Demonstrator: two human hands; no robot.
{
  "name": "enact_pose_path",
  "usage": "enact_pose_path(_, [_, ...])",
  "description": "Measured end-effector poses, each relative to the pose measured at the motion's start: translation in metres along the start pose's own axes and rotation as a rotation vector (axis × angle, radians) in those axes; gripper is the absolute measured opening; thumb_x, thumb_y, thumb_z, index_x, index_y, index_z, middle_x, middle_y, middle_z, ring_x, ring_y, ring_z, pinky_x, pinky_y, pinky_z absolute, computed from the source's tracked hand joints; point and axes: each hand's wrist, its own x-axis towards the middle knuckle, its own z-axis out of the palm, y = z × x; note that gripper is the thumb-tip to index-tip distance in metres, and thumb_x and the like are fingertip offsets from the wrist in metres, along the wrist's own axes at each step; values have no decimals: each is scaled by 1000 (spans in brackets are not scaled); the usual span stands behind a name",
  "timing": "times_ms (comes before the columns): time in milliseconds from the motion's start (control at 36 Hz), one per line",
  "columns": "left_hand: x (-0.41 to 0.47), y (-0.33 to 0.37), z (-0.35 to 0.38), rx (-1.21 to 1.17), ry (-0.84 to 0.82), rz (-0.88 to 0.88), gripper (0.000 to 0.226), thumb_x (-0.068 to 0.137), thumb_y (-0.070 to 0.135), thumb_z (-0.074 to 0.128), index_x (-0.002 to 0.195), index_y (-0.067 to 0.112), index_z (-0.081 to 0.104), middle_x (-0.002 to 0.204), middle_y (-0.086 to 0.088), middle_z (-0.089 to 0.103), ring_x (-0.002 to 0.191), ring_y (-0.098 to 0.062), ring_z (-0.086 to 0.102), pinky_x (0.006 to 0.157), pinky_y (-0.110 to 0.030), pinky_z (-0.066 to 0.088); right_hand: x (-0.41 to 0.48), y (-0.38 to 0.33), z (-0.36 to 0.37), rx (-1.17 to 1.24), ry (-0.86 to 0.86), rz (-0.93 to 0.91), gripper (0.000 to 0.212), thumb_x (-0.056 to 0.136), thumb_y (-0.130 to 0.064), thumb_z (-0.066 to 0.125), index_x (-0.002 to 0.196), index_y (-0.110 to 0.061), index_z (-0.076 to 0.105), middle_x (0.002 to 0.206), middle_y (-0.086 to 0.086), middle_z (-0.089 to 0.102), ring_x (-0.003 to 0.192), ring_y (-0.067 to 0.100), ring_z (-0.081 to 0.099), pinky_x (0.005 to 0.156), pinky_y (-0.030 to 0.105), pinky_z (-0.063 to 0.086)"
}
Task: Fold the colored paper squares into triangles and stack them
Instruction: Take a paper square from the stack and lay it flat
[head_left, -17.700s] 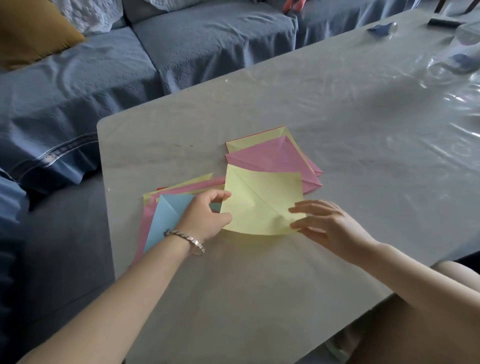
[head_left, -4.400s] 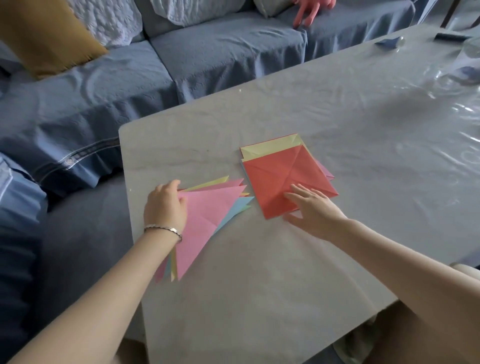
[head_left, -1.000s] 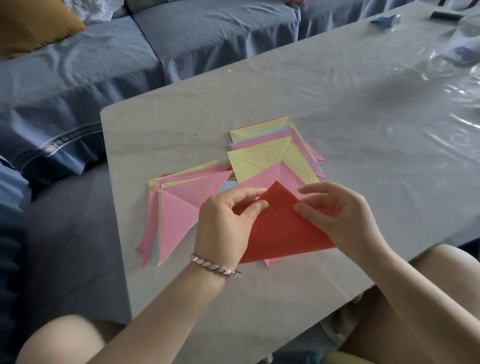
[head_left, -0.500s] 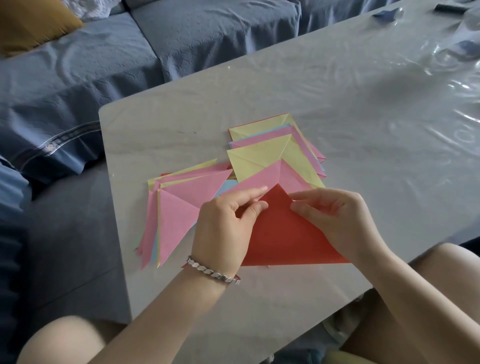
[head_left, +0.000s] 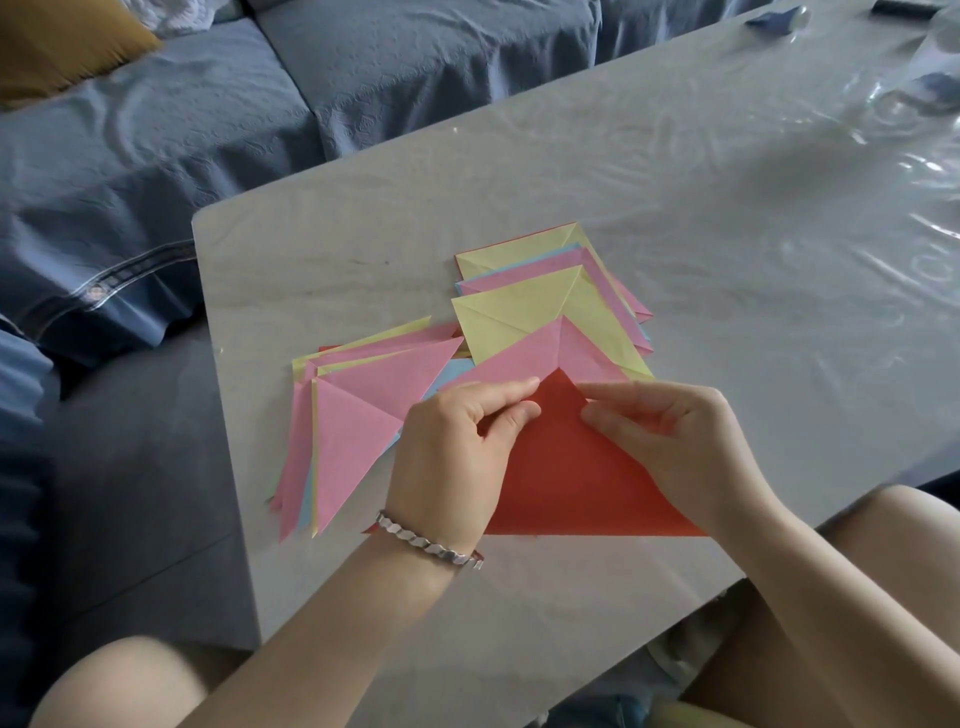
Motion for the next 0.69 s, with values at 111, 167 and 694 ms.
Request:
enact_pose_path(111, [1, 0, 0, 21, 4, 17, 20, 76, 7, 71, 95, 13, 73, 86, 17, 58, 90, 13, 50, 77, 6, 34, 0, -1, 0, 5, -2, -3, 25, 79, -14, 69, 81, -39, 68, 74, -25, 68, 66, -6, 63, 63, 8, 48])
enact_pose_path(167, [1, -1, 1, 31, 1, 27, 20, 76, 7, 71, 95, 13, 73, 86, 17, 59, 90, 12, 50, 78, 5, 34, 1, 0, 0, 24, -8, -1, 26, 79, -13, 69, 85, -38, 67, 77, -20, 70, 66, -4, 63, 63, 7, 47])
enact_pose_path(694, [-5, -4, 0, 0, 10, 2, 17, 76, 11, 72, 92, 16, 74, 80, 21, 62, 81, 16, 56, 77, 3, 37, 3, 1, 2, -9, -37, 16, 26, 80, -14, 69, 77, -41, 69, 75, -29, 68, 71, -6, 64, 67, 7, 47])
